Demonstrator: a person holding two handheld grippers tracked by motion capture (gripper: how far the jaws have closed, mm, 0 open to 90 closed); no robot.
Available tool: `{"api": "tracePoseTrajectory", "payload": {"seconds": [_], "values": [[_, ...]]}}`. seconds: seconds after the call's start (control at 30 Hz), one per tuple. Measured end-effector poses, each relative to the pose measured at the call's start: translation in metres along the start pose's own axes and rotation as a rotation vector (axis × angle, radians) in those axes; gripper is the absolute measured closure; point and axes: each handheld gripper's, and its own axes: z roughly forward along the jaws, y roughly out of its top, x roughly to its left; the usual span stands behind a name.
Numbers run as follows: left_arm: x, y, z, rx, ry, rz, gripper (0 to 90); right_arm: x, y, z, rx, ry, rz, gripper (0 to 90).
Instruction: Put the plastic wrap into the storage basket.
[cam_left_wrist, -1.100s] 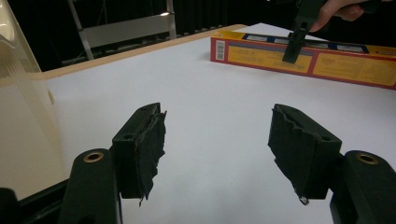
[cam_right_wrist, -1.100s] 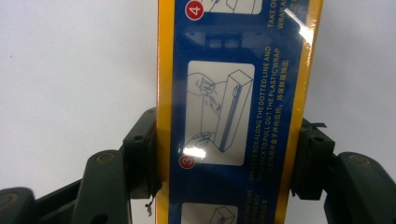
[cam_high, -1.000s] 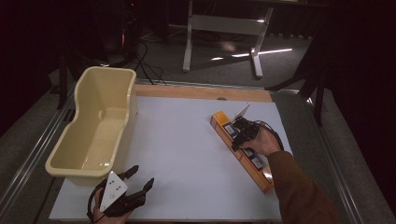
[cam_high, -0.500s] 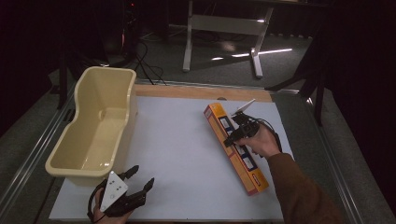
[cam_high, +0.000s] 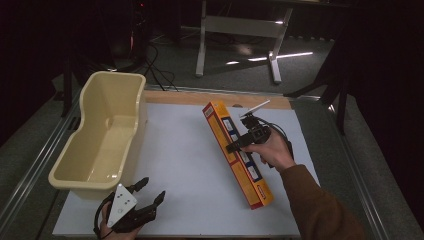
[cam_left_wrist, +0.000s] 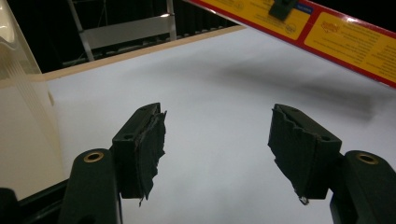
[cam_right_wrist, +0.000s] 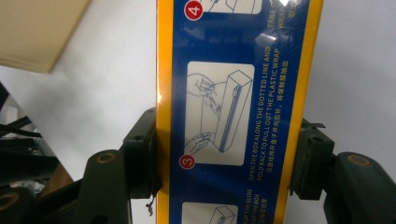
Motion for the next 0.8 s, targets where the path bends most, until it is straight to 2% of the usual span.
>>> {"api": "tracePoseTrajectory", "payload": {"seconds": [0.13, 0.27, 0.3, 0.43, 0.8], "values": [[0.0, 0.0, 0.0, -0.001, -0.001, 0.001, 35.4, 0.01, 0.006, -0.002, -0.029, 0.039, -0.005, 39.0], [0.0, 0.0, 0.0, -0.002, 0.0, -0.001, 35.2, 0.019, 0.014, -0.004, -0.066, 0.102, 0.019, 39.1], [0.0, 0.0, 0.0, -0.002, 0.0, -0.001, 35.2, 0.019, 0.014, -0.004, -0.066, 0.102, 0.019, 39.1], [0.001, 0.0, -0.001, -0.005, 0.004, -0.001, 35.1, 0.025, 0.02, -0.005, -0.095, 0.154, 0.044, 39.0], [0.001, 0.0, -0.001, -0.008, 0.008, -0.005, 34.9, 0.044, 0.038, -0.011, -0.138, 0.204, 0.06, 39.1]]}}
